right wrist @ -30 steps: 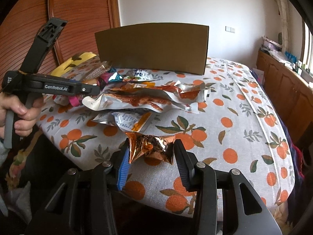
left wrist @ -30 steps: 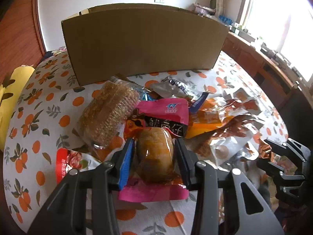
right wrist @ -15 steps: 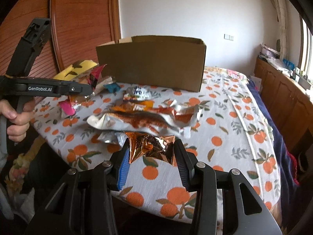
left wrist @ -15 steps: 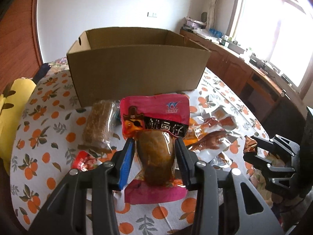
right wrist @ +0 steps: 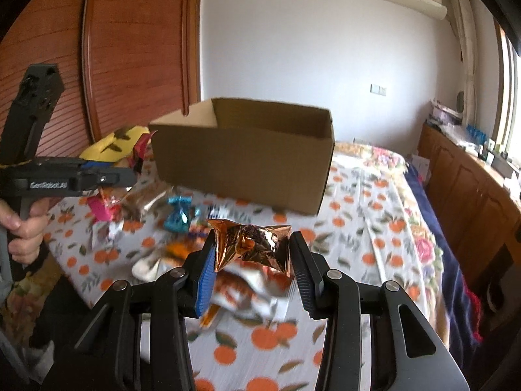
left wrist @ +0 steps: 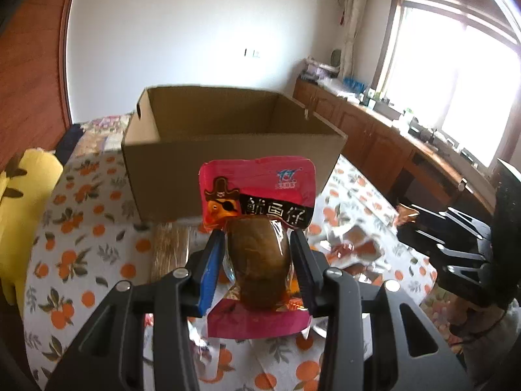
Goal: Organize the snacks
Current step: 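Carry both snacks over the cardboard box and open both tools to drop them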
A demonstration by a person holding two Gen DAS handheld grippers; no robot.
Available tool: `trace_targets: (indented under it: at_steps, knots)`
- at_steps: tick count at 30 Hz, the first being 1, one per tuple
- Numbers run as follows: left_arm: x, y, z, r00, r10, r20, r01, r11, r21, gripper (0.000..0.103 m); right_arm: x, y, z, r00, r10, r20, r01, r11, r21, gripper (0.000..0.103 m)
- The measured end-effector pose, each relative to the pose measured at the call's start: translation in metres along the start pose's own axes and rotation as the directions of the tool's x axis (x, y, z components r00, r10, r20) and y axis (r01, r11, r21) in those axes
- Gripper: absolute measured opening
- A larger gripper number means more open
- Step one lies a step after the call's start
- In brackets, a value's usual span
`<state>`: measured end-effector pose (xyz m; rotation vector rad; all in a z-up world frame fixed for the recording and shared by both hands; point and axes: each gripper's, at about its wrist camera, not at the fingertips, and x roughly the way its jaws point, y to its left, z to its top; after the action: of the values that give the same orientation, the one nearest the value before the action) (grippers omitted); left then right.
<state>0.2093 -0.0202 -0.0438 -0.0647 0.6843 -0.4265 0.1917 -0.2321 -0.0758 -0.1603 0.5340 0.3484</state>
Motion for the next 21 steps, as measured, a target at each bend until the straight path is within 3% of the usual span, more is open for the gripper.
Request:
trace_targets:
  at_steps: [10,21]
  knots:
    - [0.010,0.020,0.058,0.995,0.009,0.096,-0.010,1.000,0.015,0.040,0.031,-0.009,0.061,0.997,0.020,0.072,-0.018,0.999,-0.028,0.043]
    - [0.053,0.060,0.113,0.990,0.058,0.129,-0.061,0.998,0.018,0.040,0.099,-0.011,0.120,0.995,0.039,0.089,-0.032,0.996,-0.080,0.043]
